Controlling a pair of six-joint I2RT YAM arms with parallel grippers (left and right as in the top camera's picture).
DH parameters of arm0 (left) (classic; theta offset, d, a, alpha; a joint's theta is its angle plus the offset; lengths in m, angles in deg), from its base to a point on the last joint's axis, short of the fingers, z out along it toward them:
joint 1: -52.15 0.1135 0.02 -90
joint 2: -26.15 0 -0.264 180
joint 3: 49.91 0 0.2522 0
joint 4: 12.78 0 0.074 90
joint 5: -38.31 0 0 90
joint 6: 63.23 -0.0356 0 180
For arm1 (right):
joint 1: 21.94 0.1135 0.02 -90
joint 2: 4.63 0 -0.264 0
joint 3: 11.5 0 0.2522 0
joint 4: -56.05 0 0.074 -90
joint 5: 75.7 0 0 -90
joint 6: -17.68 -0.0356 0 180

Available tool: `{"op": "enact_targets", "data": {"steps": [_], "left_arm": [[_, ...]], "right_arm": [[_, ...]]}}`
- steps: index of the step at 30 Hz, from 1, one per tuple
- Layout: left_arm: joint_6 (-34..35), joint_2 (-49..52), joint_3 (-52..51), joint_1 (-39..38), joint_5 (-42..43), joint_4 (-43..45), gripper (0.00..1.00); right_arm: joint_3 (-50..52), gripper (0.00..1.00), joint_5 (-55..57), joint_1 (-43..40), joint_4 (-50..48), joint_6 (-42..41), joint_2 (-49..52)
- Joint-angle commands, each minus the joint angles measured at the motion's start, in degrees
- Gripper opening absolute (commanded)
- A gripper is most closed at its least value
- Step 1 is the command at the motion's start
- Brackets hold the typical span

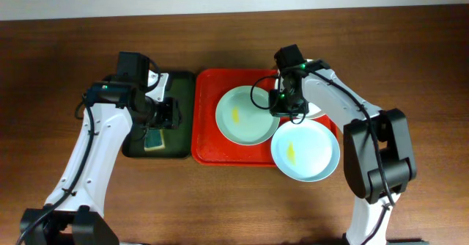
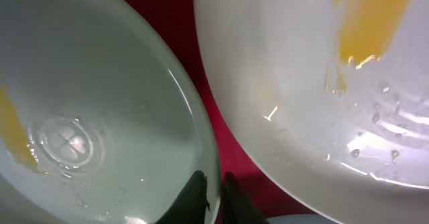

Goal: Clean dirty plates on tray and stack at the side

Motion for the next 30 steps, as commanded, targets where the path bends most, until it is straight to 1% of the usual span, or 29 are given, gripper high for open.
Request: {"op": "enact_targets", "data": {"steps": [1,3,4,6,9,13,14,16,17,18,19,20,21,23,25,27,28,30], "left_arm": [[0.4,0.4,-0.3,0.0,-1.5,0.1,0.53],[0.4,0.4,-0.3,0.0,-1.5,0.1,0.52],[0.4,0.4,-0.3,0.0,-1.6,0.1,0.53],[0.4,0.4,-0.3,0.0,-1.7,0.1,0.54],[0.4,0.4,-0.3,0.0,-1.7,0.1,0.56],[0.4,0.4,-0.3,0.0,-1.7,0.2,0.57],[0.4,0.4,-0.3,0.0,-1.7,0.2,0.57],[0.4,0.4,-0.3,0.0,-1.7,0.2,0.58],[0.4,0.4,-0.3,0.0,-1.7,0.2,0.58],[0.4,0.4,-0.3,0.0,-1.7,0.1,0.59],[0.4,0.4,-0.3,0.0,-1.7,0.1,0.59],[0.4,0.4,-0.3,0.0,-1.7,0.1,0.59],[0.4,0.4,-0.3,0.0,-1.7,0.1,0.59],[0.4,0.4,-0.3,0.0,-1.7,0.1,0.59],[0.4,0.4,-0.3,0.0,-1.7,0.1,0.59],[0.4,0.4,-0.3,0.0,-1.7,0.1,0.6],[0.4,0.4,-0.3,0.0,-1.7,0.1,0.6],[0.4,0.4,-0.3,0.0,-1.7,0.0,0.6]], "right_arm": [[1.0,0.08,0.8,0.3,0.0,-0.2,1.1],[1.0,0.07,0.5,0.3,0.2,-0.9,1.1],[1.0,0.04,0.4,0.3,0.5,-1.8,1.1],[1.0,0.04,0.4,0.4,1.0,-3.9,1.1],[1.0,0.04,-2.4,0.8,1.1,-4.1,1.1],[1.0,0.05,-2.9,2.1,1.1,-4.1,1.1],[1.0,0.14,-2.9,2.5,1.0,-4.1,1.1],[1.0,0.25,-2.8,3.0,0.6,-4.1,1.1],[1.0,0.28,-2.8,2.9,0.0,-4.1,1.1],[1.0,0.28,-2.6,2.9,-0.4,-4.0,1.1],[1.0,0.24,-2.6,2.9,-0.6,-4.0,1.1],[1.0,0.17,-2.6,2.9,-0.6,-4.0,1.1],[1.0,0.15,-2.1,2.9,-0.6,-4.0,1.1],[1.0,0.15,-0.6,2.9,-0.6,-4.0,1.1],[1.0,0.24,-0.6,2.9,-0.7,-4.0,1.1],[1.0,0.24,-0.2,2.9,-0.7,-4.0,1.1],[1.0,0.2,1.1,2.9,-0.7,-4.0,1.1],[1.6,0.18,2.0,2.9,-1.3,-4.0,1.1]]}}
